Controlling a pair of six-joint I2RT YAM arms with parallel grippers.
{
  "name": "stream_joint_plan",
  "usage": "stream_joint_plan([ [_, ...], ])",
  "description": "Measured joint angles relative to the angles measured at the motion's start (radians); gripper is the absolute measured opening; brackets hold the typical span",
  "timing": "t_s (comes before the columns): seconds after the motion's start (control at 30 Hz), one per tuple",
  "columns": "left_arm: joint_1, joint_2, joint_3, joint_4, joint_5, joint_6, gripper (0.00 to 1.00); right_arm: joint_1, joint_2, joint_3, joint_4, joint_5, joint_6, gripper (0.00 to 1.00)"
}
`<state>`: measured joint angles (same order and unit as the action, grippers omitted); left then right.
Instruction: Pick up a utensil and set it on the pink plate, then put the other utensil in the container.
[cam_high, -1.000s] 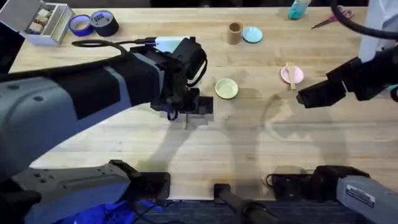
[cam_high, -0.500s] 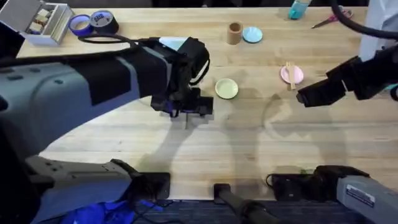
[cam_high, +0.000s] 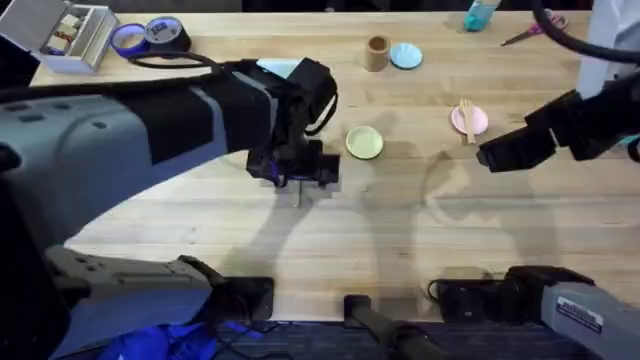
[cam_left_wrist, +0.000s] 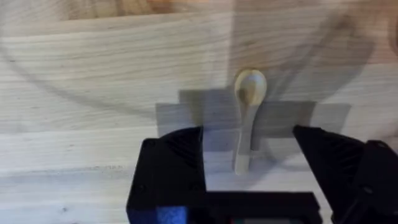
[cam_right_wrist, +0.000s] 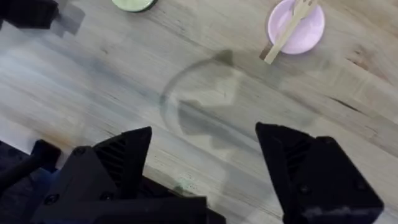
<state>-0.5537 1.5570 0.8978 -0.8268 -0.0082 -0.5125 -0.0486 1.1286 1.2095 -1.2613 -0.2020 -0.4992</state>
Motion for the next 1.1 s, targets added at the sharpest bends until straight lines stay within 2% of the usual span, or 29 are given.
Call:
stream_joint_plan([
  [0.07,0.000,0.000,0.000,0.000,0.001,-0.001,0.806,0.000,0.000,0.000,0.000,0.000,0.000,0.997],
  [0.2,0.000,0.000,0.000,0.001,0.005,-0.001,0.645,0.000,0.000,0.000,0.000,0.000,0.000,0.997],
  [0.4,0.000,0.000,0.000,0.007,0.022,-0.008,0.320,0.000,0.000,0.000,0.000,0.000,0.000,0.996],
  [0.47,0.000,0.001,0.000,0.012,0.036,-0.008,0.238,0.000,0.000,0.000,0.000,0.000,0.000,0.997],
  [0.6,0.003,0.005,0.002,0.014,0.050,-0.008,0.201,0.000,0.000,0.000,0.000,0.000,0.000,0.997],
  [1.1,0.003,0.006,0.004,0.015,0.059,-0.008,0.168,0.000,0.000,0.000,0.005,0.000,0.000,0.997],
])
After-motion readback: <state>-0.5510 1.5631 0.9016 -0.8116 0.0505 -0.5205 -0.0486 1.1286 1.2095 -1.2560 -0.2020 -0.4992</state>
